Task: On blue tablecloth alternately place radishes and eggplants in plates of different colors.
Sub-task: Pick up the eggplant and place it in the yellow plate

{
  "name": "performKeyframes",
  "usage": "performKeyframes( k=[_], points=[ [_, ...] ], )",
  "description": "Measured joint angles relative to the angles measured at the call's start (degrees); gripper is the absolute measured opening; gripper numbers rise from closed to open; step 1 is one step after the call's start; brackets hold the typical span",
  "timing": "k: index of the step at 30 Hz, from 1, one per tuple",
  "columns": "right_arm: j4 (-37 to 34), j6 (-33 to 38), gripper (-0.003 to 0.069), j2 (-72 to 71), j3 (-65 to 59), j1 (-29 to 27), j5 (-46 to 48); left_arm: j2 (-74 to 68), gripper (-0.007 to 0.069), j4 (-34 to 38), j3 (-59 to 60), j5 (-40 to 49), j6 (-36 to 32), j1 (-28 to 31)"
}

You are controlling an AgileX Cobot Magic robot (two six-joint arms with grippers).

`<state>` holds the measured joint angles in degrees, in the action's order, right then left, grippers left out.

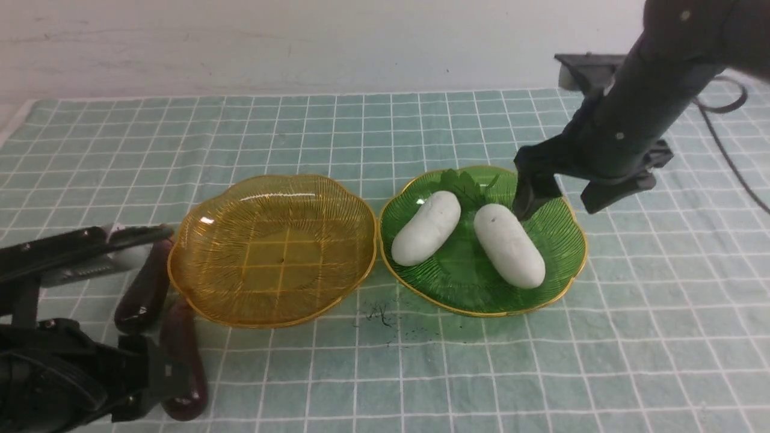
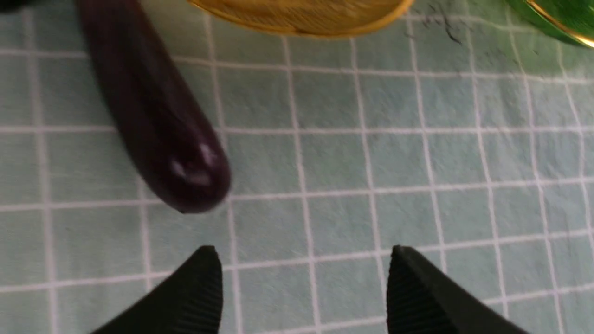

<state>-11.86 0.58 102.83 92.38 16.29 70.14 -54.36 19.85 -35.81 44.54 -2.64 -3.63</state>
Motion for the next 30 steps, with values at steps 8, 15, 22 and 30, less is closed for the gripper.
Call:
performKeyframes(
  k=[8,15,22,30],
  points=[
    [-1.3,0.0,0.055,-23.4,-17.9,0.0,1.0,-9.8,0.0447,-8.3,-1.6,-1.8,12.6,0.0],
    [0.3,0.0,0.0502,-34.4,-30.4,0.0,1.3,-20.6,0.0447,-6.2,-1.6,-12.0,13.1,0.0],
    [2.9,0.0,0.0496,-36.9,-36.3,0.0,1.3,-29.2,0.0433,-5.9,-2.0,-18.5,13.1,0.0],
    [3.3,0.0,0.0496,-36.9,-37.4,0.0,1.3,-32.3,0.0342,-6.5,-2.8,-16.7,13.3,0.0]
  ],
)
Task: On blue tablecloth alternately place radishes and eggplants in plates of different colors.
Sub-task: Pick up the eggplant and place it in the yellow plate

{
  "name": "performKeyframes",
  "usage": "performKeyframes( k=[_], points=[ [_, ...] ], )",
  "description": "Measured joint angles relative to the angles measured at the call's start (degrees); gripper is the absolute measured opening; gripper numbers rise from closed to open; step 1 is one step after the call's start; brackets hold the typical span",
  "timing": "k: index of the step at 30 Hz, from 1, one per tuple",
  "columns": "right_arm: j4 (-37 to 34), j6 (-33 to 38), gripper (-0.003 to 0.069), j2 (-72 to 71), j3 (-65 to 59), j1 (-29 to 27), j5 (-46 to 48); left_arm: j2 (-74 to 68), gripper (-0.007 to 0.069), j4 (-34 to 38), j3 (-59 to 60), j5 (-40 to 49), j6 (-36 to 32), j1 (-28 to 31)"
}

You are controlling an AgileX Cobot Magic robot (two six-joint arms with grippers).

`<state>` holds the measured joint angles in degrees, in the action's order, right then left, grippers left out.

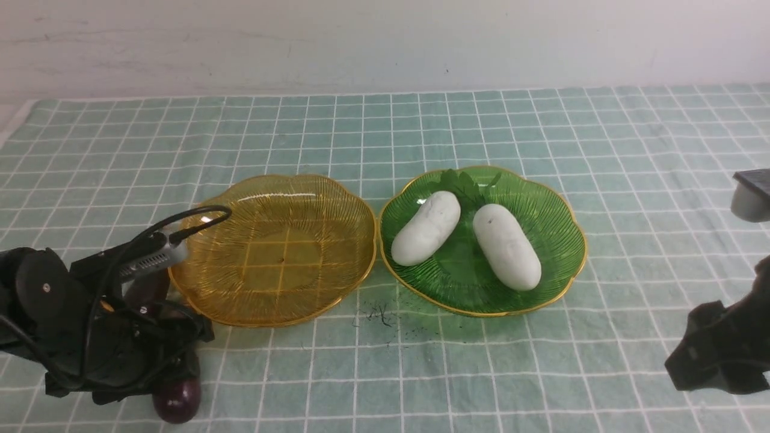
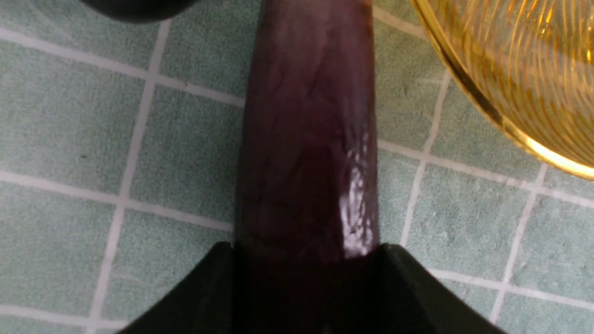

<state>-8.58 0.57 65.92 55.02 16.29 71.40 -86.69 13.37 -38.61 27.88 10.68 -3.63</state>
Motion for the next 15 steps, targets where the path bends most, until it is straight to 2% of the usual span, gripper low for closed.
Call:
performKeyframes(
  k=[5,7,10,15],
  points=[
    [0.0,0.3,0.0496,0.0,0.0,0.0,0.0,2.4,0.0342,-5.3,0.1,6.3,0.2,0.0],
    [0.0,0.8,0.0496,0.0,0.0,0.0,0.0,6.4,0.0342,-10.2,0.4,13.8,0.2,0.0],
    [-0.2,2.0,0.0496,0.0,0.0,0.0,-0.1,12.2,0.0342,-13.8,0.7,21.1,1.0,0.0],
    [-2.3,3.0,0.0477,0.0,-0.1,0.0,-0.1,23.3,0.0342,-13.7,-0.6,26.7,2.4,0.0]
  ],
)
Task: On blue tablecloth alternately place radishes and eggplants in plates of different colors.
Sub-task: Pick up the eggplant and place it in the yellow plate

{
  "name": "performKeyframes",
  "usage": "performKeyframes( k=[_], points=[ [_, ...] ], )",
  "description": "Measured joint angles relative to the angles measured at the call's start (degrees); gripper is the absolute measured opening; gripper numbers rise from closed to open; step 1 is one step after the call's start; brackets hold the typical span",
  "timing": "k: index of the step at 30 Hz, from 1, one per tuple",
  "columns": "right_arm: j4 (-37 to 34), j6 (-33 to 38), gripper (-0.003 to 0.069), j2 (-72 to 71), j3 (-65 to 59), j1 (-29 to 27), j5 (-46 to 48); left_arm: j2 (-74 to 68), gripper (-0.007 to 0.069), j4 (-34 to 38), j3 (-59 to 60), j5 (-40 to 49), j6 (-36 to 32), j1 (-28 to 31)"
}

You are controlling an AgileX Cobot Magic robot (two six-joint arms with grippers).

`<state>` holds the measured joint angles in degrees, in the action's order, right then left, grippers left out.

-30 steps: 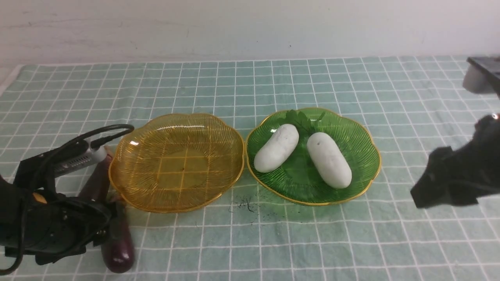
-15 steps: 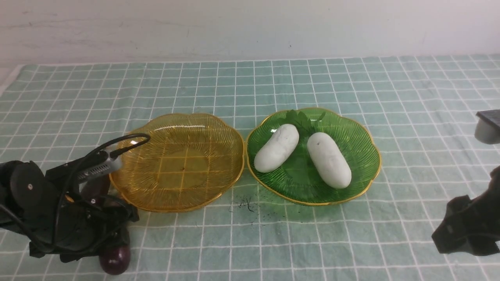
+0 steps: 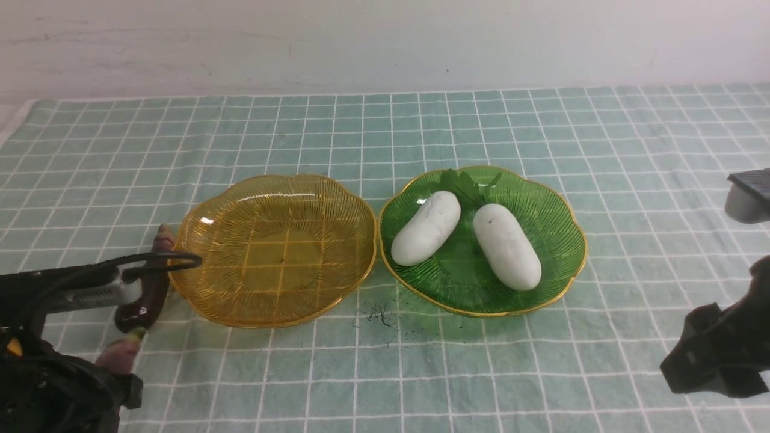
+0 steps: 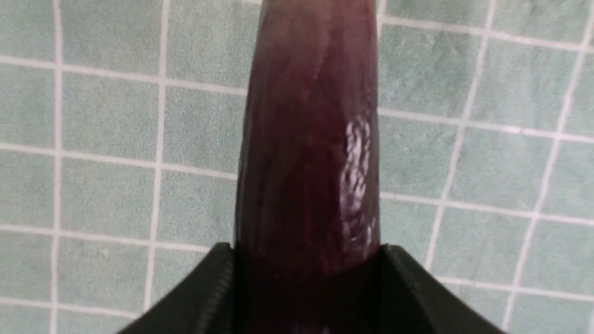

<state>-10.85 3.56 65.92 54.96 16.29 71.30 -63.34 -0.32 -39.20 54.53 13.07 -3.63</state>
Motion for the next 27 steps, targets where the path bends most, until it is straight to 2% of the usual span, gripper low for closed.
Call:
performKeyframes(
  k=[5,9,10,11,12,14,16,18,24,27],
  points=[
    [-1.6,2.5,0.0392,0.0,0.0,0.0,0.0,1.6,0.0342,6.1,-5.9,2.1,-4.5,0.0],
    [-3.8,4.7,0.024,0.0,0.0,0.0,0.0,-4.5,0.0342,17.2,-13.2,1.6,-13.9,0.0],
    [-3.9,4.8,0.0232,0.0,0.0,0.0,0.0,-4.5,0.0342,17.2,-13.6,1.5,-13.9,0.0],
    [-4.7,5.7,0.0157,-0.1,0.0,0.0,0.0,-8.4,0.0342,21.0,-16.6,0.7,-17.0,0.0],
    [-4.7,6.2,0.0136,-0.2,0.0,0.0,0.0,-10.8,0.0342,22.7,-18.3,0.6,-18.2,0.0],
    [-4.4,7.7,0.0063,-1.4,-0.1,0.0,0.0,-15.1,0.0342,24.5,-21.1,0.6,-19.5,-0.7],
    [-4.3,8.7,0.0024,-3.0,-0.4,0.0,0.0,-19.1,0.0342,24.7,-23.6,0.6,-19.9,-1.7],
    [-4.2,10.0,-0.0004,-5.5,-1.1,0.0,0.1,-24.6,0.0342,24.1,-27.6,0.6,-20.0,-3.9],
    [-4.2,11.5,-0.0014,-12.4,-3.1,0.0,0.2,-35.4,0.0345,19.6,-37.0,0.5,-19.8,-7.2],
    [-4.2,11.5,-0.0014,-15.7,-4.7,0.0,0.3,-38.7,0.0381,18.8,-40.1,-1.4,-19.8,-7.4]
  ],
)
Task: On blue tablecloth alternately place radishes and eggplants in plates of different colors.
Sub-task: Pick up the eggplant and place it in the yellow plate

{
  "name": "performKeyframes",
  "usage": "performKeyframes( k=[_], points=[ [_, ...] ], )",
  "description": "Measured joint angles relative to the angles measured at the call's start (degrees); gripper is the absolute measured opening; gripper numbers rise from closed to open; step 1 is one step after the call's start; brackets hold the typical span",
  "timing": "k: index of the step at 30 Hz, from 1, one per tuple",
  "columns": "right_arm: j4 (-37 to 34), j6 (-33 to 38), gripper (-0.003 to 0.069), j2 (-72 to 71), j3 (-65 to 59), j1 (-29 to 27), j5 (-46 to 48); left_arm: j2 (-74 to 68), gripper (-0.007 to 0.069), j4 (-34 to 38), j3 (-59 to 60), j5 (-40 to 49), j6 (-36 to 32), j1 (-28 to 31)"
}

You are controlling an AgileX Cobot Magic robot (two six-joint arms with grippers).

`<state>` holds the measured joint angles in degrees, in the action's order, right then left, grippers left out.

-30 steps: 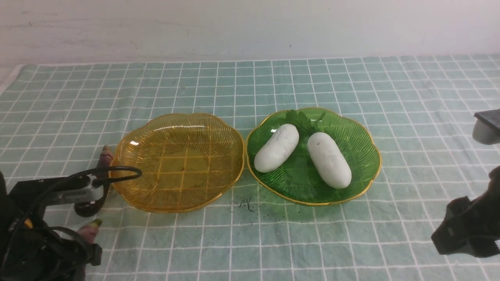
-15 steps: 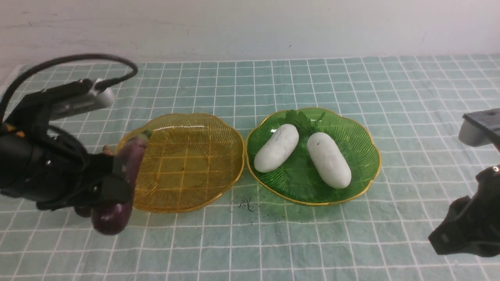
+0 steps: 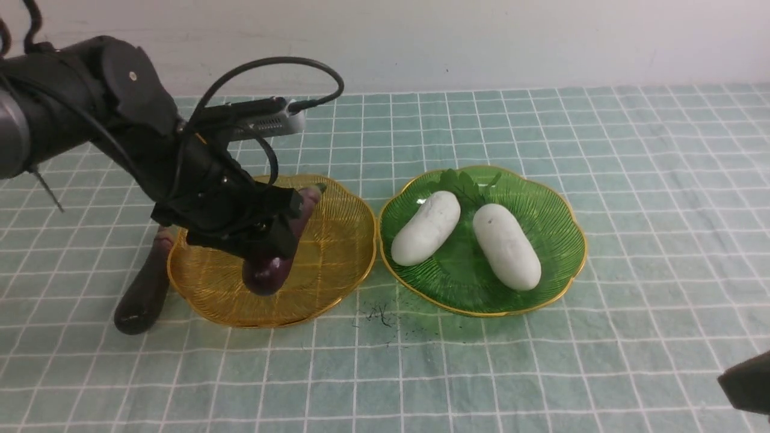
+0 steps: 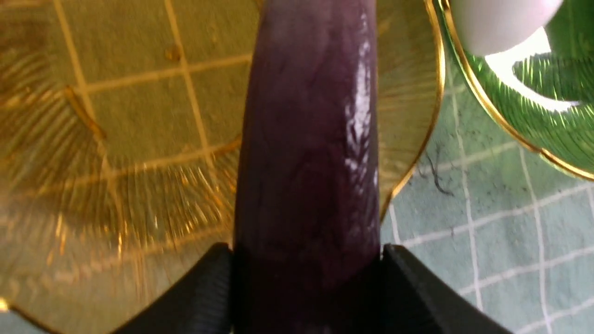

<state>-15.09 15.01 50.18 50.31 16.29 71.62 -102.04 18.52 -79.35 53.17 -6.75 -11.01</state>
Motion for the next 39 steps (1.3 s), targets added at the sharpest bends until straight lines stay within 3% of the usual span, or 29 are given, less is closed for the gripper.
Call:
performKeyframes(
  k=[6,11,15,19,26,39],
  points=[
    [0.0,0.0,-0.0014,-5.3,-2.5,0.0,0.4,-4.0,0.0496,-0.8,-4.3,-2.2,-0.4,0.8],
    [0.0,0.2,-0.0014,-8.1,-3.2,0.0,0.6,-3.4,0.054,-2.5,-7.6,1.0,0.0,1.9],
    [0.4,0.2,-0.0014,-8.5,-3.4,0.0,0.7,-2.5,0.0541,-7.7,-12.2,8.3,0.5,3.1],
    [1.3,0.2,-0.0014,-8.5,-3.4,0.0,0.7,-2.7,0.0541,-14.1,-13.3,16.3,5.5,6.6],
    [1.4,0.2,-0.0014,-8.5,-3.4,0.0,0.7,-8.0,0.0541,-22.7,-13.1,17.1,10.9,11.3],
    [2.9,0.2,-0.0015,-8.5,-3.4,0.0,0.7,-14.3,0.0541,-24.3,-8.1,16.8,11.8,12.0]
  ],
)
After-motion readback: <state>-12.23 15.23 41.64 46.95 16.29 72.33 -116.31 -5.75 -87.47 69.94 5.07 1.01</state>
